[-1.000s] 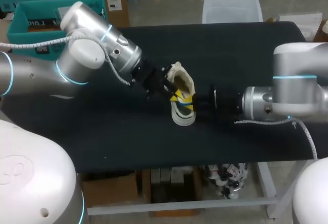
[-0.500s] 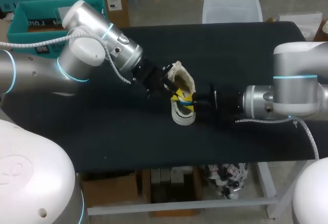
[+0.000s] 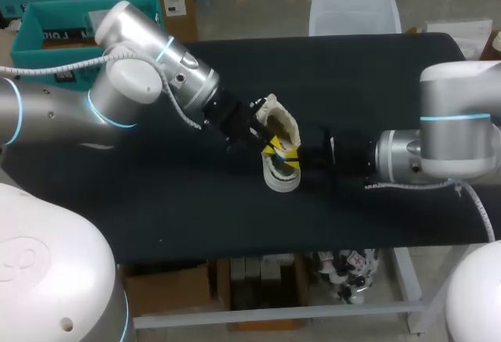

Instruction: Open the shoe tongue, take the insole out of the shoe, put the insole back into the shoe, and pack the shoe into the shoebox

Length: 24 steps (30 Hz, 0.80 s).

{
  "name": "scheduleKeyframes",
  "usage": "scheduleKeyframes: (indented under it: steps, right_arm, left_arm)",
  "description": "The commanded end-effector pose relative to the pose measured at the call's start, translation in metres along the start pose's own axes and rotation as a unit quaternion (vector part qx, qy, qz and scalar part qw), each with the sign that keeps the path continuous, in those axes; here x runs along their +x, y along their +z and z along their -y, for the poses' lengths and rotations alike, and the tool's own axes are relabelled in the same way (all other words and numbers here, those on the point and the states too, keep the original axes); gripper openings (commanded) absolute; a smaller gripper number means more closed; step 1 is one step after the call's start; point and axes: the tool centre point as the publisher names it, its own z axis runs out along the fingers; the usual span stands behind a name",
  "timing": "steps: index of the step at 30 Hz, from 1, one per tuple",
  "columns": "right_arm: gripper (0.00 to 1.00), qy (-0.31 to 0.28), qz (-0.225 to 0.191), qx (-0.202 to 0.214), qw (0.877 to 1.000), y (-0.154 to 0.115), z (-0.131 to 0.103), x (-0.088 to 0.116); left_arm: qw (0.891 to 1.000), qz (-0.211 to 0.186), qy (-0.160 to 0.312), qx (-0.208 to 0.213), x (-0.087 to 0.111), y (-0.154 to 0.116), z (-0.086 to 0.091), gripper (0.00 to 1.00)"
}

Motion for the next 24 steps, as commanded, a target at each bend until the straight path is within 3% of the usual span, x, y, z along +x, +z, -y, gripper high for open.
scheduleKeyframes:
  steps: [1,4,5,6,8,24]
  right_arm:
    - [0.00,0.002,0.005,0.003,1.000,0.000,-0.003,0.000]
    - [0.00,0.003,0.006,0.004,1.000,0.000,-0.003,-0.001]
    - [0.00,0.002,0.007,0.004,1.000,0.000,-0.003,-0.001]
    - [0.00,0.002,0.008,0.004,1.000,-0.001,-0.002,-0.001]
    - [0.00,0.000,0.011,0.003,1.000,-0.002,-0.002,0.000]
    - [0.00,-0.034,0.059,0.004,0.998,0.003,0.002,-0.013]
  left_arm:
    - [1.000,0.001,0.001,-0.001,0.003,-0.001,0.003,0.00]
    - [1.000,-0.003,0.005,0.001,0.004,-0.002,0.008,0.02]
    - [1.000,-0.004,0.007,0.000,0.005,-0.003,0.010,0.29]
    - [1.000,-0.004,0.009,0.001,0.005,-0.004,0.012,0.37]
    - [1.000,-0.003,0.012,0.002,0.005,-0.006,0.015,0.42]
    - [1.000,0.009,0.025,0.005,0.007,-0.037,0.032,0.47]
